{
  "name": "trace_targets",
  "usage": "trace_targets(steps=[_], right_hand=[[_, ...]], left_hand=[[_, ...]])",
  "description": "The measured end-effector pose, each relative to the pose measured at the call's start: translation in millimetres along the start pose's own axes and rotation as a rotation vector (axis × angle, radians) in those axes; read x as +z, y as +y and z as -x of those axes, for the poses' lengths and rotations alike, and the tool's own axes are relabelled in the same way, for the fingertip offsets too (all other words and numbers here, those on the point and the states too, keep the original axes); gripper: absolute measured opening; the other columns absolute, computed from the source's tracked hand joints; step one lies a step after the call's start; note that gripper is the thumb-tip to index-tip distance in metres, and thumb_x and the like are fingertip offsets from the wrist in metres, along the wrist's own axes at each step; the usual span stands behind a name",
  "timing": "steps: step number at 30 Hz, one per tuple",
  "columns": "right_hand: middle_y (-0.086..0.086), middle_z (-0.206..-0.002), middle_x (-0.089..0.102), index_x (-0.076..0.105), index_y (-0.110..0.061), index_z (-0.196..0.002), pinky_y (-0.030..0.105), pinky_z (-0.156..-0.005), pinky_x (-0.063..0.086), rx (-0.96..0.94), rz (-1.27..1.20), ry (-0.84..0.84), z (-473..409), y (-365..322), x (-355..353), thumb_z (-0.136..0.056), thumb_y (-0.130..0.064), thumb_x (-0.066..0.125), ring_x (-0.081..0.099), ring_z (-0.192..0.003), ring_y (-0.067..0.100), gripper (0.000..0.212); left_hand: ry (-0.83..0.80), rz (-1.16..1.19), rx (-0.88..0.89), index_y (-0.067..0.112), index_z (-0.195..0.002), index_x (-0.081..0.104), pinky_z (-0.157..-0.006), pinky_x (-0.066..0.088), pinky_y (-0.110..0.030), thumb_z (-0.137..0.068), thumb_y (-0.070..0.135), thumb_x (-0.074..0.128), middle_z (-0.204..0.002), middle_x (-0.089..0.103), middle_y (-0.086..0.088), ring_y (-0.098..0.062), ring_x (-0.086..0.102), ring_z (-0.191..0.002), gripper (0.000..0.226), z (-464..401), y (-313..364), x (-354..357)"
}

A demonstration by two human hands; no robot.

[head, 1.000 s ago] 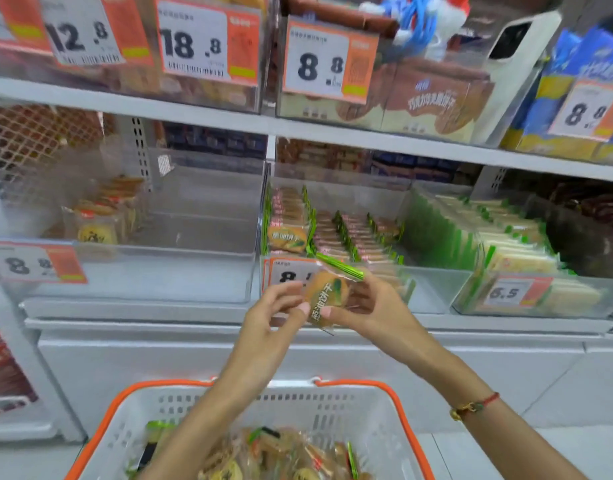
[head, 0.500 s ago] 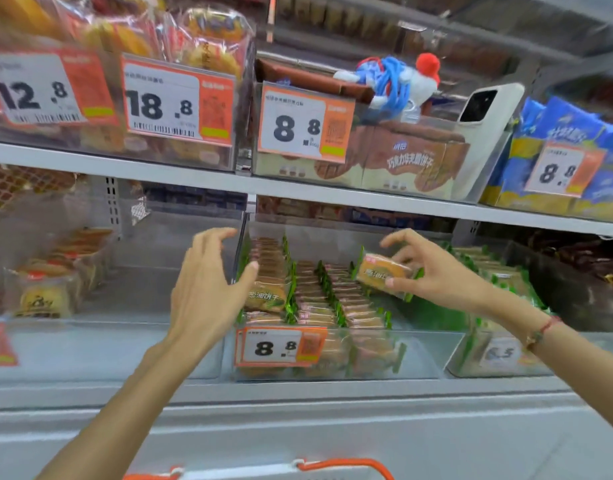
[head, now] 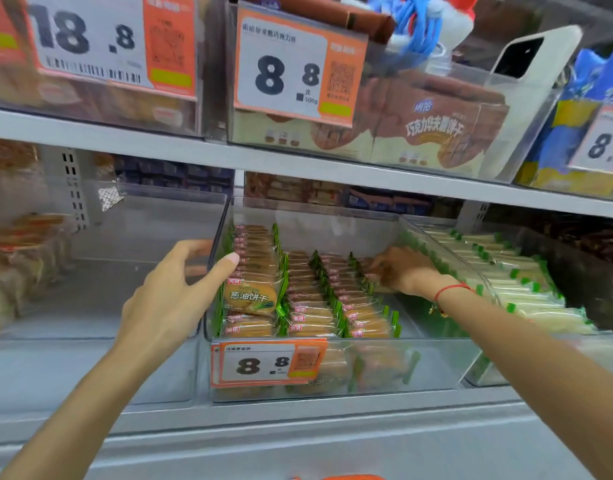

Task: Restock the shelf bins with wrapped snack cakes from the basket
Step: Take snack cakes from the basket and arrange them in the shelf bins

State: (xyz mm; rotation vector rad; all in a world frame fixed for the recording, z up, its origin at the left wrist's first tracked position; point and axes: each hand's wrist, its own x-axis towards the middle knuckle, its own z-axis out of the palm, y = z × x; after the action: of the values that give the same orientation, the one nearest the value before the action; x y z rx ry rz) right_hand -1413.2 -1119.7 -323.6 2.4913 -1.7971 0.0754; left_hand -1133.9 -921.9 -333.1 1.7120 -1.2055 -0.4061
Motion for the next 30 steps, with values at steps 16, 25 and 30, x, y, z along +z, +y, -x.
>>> trace_targets(steps=[16,25,30], right_hand=[[0.004,-0.122,0.059,0.059,-0.026,-0.107,0.035,-0.082,0.047,-0.021,0.071,0.057,-10.5,4.0,19.3,-0.089,-0.013,0.06,0.059,-0.106,0.03,0.022],[-0.006,-0.093,0.068,0.069,-0.027,-0.101,0.032,-0.079,0.054,-0.133,-0.22,0.157,59.9,-8.3,-22.6,-0.085,-0.018,0.064,0.065,-0.085,0.016,0.019],[-0.015,-0.081,0.062,0.065,-0.03,-0.105,0.034,-0.071,0.052,-0.308,-0.316,0.255,140.5,-47.4,-33.6,-0.086,-0.022,0.065,0.06,-0.071,0.007,0.021]], left_hand=[[0.072,-0.072,0.014,0.042,-0.123,0.048,-0.087,0.032,-0.039,-0.075,0.074,0.045,-0.104,0.054,0.018,-0.023,0.056,-0.113,0.059,0.5,2.1,4.2],[0.201,-0.179,0.155,0.031,-0.127,0.046,-0.084,0.038,-0.036,-0.086,0.051,0.06,-0.122,0.059,0.011,-0.013,0.056,-0.099,0.048,13.4,8.9,7.1],[0.333,-0.209,0.419,0.027,-0.111,0.057,-0.07,0.043,-0.034,-0.086,0.033,0.065,-0.106,0.056,0.011,-0.013,0.054,-0.095,0.027,39.9,0.5,2.2]])
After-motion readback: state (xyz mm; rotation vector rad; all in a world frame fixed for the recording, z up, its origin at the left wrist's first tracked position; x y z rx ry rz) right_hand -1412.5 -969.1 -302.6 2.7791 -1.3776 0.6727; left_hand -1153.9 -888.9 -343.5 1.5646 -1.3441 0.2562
